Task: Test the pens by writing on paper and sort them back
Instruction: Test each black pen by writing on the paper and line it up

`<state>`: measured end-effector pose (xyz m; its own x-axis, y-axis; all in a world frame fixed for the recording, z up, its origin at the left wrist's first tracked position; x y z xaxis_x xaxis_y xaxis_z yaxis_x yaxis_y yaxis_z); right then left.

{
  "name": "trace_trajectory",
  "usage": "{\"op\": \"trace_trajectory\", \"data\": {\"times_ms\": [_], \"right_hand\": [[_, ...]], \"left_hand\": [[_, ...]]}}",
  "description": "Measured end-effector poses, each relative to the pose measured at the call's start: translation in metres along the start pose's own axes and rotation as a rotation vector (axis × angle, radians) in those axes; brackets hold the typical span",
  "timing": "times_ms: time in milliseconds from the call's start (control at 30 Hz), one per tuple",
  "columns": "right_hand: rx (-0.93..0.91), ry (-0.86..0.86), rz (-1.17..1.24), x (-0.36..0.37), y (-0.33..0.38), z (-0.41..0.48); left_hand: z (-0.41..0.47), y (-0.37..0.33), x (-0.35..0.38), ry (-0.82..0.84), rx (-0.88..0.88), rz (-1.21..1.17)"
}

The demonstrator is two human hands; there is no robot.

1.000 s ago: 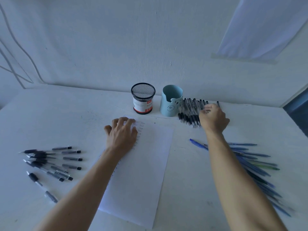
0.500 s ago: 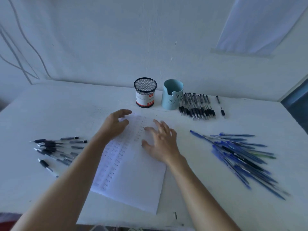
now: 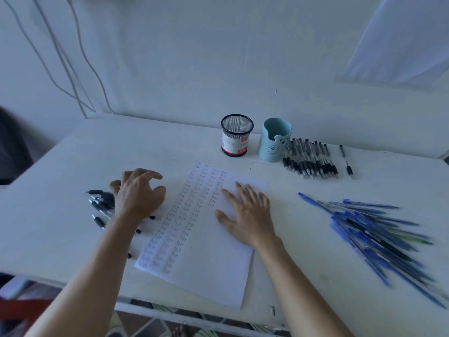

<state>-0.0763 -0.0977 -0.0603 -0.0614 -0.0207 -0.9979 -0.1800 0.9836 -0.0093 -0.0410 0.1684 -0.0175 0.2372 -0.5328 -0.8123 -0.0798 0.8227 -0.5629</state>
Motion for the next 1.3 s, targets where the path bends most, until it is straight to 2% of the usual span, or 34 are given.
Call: {"op": "trace_trajectory", "data": {"times_ms": [200, 400, 500, 667, 733, 833, 933, 1000, 1200, 1300], "right_hand": [[0.006, -0.01, 0.0, 0.001, 0.001, 0.0], [0.01, -0.015, 0.002, 0.001, -0.001, 0.0], [0.017, -0.011, 0.027, 0.0, 0.0, 0.0], [-0.003, -0.021, 0.041, -0.005, 0.001, -0.004], [-0.004, -0.052, 0.035, -0.007, 0.001, -0.006], [0.0, -0.077, 0.063, -0.007, 0.0, -0.007], [-0.005, -0.113, 0.107, -0.009, 0.0, -0.009], [-0.025, -0.138, 0.16, -0.011, 0.0, -0.01], [-0.047, -0.136, 0.162, -0.01, -0.002, -0.01], [-0.001, -0.097, 0.095, -0.003, -0.002, -0.011]], "left_hand": [[-0.003, 0.014, -0.004, 0.167, -0.051, 0.141], [0.001, 0.015, -0.004, 0.102, -0.037, 0.048], [0.001, 0.006, 0.0, 0.043, 0.081, -0.038], [-0.008, -0.038, -0.014, -0.168, 0.41, -0.438], [-0.013, -0.056, -0.02, -0.225, 0.447, -0.549], [-0.008, -0.067, -0.013, -0.173, 0.263, -0.827], [-0.006, -0.076, 0.006, 0.019, 0.022, -1.287], [-0.01, -0.084, 0.015, 0.099, -0.096, -1.493], [-0.017, -0.092, 0.033, 0.123, -0.313, -1.762], [-0.012, -0.087, 0.044, 0.06, -0.29, -1.674]]}}
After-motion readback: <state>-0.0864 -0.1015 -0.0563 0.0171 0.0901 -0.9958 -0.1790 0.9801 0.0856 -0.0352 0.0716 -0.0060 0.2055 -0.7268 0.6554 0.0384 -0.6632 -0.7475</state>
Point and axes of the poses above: each hand's wrist, its own z-axis towards the middle knuckle, its own x-axis out of the palm, y = z × x, the point moved 6 cm from there along z, towards the middle knuckle, and after that the axes turned 13 degrees about -z, right-handed, at the moved point
